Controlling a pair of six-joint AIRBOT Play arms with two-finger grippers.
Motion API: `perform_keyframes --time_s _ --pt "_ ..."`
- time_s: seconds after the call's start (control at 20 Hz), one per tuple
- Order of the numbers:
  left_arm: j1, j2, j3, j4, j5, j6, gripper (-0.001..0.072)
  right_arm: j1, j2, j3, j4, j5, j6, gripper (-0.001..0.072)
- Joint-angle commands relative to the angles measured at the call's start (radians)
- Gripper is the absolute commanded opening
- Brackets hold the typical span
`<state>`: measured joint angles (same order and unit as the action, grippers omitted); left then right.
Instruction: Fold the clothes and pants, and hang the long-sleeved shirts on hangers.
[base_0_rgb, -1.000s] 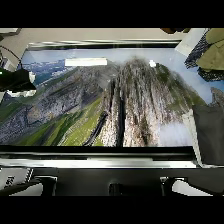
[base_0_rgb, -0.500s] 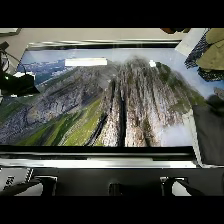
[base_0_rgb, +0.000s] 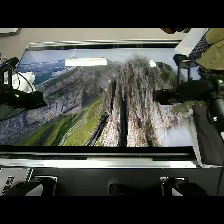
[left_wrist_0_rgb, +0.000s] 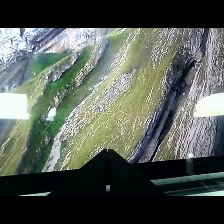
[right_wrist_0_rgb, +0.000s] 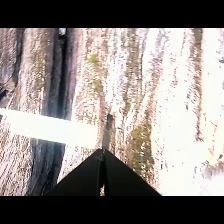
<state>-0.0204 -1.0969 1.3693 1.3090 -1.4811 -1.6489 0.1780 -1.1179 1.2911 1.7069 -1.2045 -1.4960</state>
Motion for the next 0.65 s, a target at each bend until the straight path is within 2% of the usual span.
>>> perform_keyframes --time_s 0.0,0.6 --pt "-0.013 0.015 -0.026 0.013 0.006 0.003 0.0021 0.055 0.002 0.001 -0.018 -0.035 -0.005 0.0035" --pt "-0.013 0.013 -0.026 0.012 0.006 0.003 0.0021 0.055 0.002 0.001 -0.018 -0.025 -0.005 0.0035"
